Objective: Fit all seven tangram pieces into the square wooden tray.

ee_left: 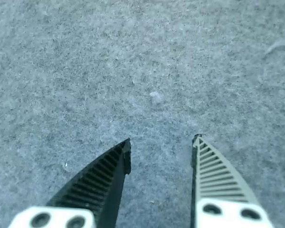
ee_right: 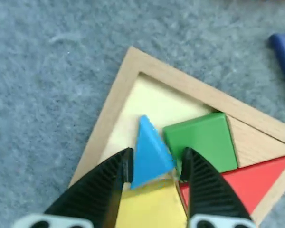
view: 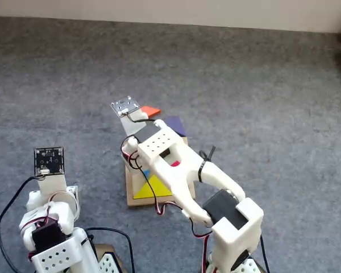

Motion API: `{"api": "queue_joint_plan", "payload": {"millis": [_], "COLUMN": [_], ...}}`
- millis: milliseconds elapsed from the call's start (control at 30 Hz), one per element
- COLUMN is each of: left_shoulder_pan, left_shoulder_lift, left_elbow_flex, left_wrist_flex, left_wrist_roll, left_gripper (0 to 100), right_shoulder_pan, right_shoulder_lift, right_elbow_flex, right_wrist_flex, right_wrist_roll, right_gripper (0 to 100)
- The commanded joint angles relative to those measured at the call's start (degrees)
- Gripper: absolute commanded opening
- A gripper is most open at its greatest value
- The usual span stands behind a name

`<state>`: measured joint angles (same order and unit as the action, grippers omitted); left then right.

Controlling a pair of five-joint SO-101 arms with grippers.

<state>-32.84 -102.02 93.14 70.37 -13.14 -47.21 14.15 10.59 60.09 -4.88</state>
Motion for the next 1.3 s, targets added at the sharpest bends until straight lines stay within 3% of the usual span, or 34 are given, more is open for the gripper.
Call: {"api": "queue_joint_plan", "payload": {"millis": [0, 267, 367, 467, 733, 967, 1267], "left_shoulder_pan": [-0.5, -0.5, -0.5, -0.5, -0.5, -0.5, -0.5], "left_shoulder_lift": [-2.0, -2.0, -2.0, -2.0, -2.0, -2.0, -2.0], "left_elbow_flex": [-0.9, -0.9, -0.9, -0.9, -0.9, -0.9, -0.9], "left_wrist_flex": [-1.0, -1.0, -1.0, -1.0, -1.0, -1.0, -1.0], "left_wrist_roll": [0.0, 0.0, 0.0, 0.0, 0.0, 0.0, 0.0], "left_gripper": [21, 21, 21, 21, 21, 21, 21], "right_shoulder_pan": [0.7, 0.8, 0.8, 0.6, -2.3, -1.3, 5.4], "right_shoulder_lift": [-0.7, -3.2, -8.2, -11.2, -10.7, -3.5, -6.7], "right_elbow_flex": [-2.7, -2.9, -2.4, 0.0, 8.1, 8.4, 8.8], "right_wrist_flex": [3.4, 5.8, 5.2, 1.6, -8.9, -8.3, -1.5], "right_wrist_roll": [-0.4, 1.9, 5.2, 9.5, 11.0, 11.0, 11.0], "right_gripper": [17.6, 16.6, 9.5, 3.9, 3.7, 3.7, 3.7]}}
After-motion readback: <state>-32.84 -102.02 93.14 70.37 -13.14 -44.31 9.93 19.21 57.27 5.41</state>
